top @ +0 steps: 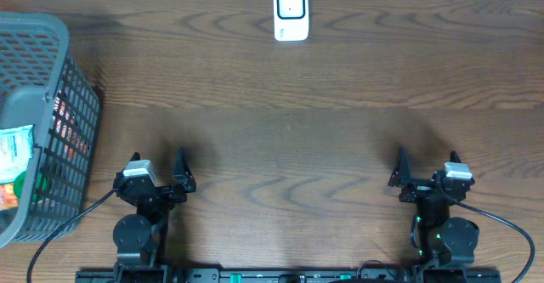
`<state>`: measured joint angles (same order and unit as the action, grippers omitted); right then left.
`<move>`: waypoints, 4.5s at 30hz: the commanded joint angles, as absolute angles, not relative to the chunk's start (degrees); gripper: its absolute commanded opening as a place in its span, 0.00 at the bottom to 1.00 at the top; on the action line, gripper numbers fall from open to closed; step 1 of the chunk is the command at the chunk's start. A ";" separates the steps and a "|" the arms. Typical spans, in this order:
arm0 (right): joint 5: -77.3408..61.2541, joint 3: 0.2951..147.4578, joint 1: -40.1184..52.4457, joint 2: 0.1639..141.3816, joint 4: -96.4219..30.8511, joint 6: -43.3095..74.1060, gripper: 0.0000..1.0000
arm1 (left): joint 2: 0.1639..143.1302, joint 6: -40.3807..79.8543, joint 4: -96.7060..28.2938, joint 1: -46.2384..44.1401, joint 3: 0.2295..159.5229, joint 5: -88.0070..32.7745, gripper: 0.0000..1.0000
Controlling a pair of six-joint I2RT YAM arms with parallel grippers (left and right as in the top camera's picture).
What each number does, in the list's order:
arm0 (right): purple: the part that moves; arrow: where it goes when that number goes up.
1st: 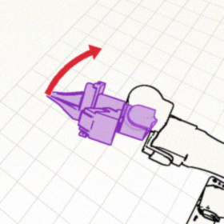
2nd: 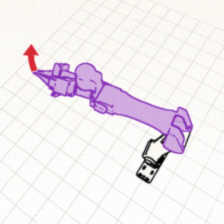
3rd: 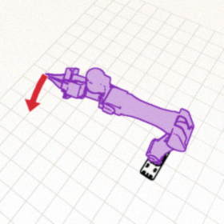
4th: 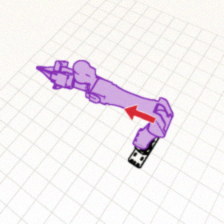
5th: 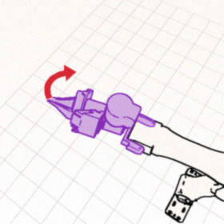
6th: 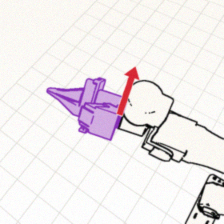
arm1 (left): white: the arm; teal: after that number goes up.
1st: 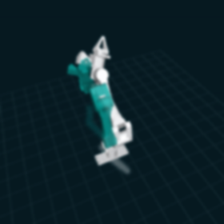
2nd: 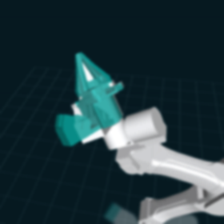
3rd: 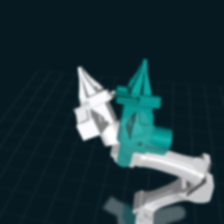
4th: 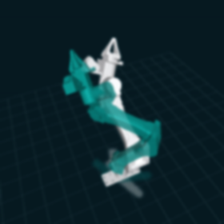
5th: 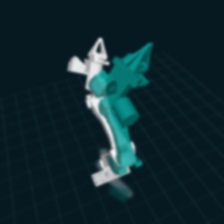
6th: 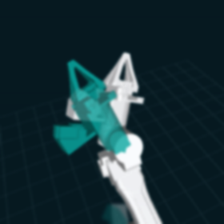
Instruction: Scan the item barcode
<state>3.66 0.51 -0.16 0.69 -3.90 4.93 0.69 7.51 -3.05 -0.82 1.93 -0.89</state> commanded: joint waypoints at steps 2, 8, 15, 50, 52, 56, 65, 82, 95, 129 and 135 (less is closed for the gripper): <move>3.55 0.32 0.21 0.38 -3.97 4.19 0.99 | 0.34 7.57 -4.01 -0.84 0.23 0.69 0.93; 3.55 0.32 0.21 0.38 -3.97 4.19 0.99 | 0.34 7.57 -4.01 -0.84 0.23 0.69 0.93; 3.55 0.32 0.21 0.38 -3.97 4.19 0.99 | 0.34 7.60 -4.01 -0.84 0.23 0.69 0.93; 3.55 0.32 0.21 0.38 -3.97 4.19 0.99 | 0.34 7.60 -3.73 -0.84 0.23 0.71 0.93; 3.55 0.32 0.21 0.38 -3.97 4.16 0.99 | 0.34 8.27 -3.79 -0.84 0.23 -1.15 0.93; 3.55 0.32 0.21 0.38 -3.97 4.19 0.99 | 0.49 7.38 -3.36 -0.84 1.34 -11.94 0.93; 3.55 0.32 0.21 0.38 -3.97 4.19 0.99 | 11.46 7.11 -3.95 -0.84 14.15 -22.13 0.93; 3.55 0.32 0.21 0.38 -3.97 4.19 0.99 | 61.54 -0.27 -56.93 -0.71 93.27 -21.98 0.93; 3.55 0.32 0.21 0.38 -3.97 4.16 0.99 | 77.32 30.50 -74.50 29.76 114.26 1.10 0.93; 3.55 0.32 0.21 0.38 -3.97 4.19 0.99 | 85.84 37.17 -56.53 49.23 75.13 7.57 0.98; 3.55 0.32 0.21 0.38 -3.97 4.19 0.99 | 86.24 37.04 -52.40 49.23 72.05 8.34 0.98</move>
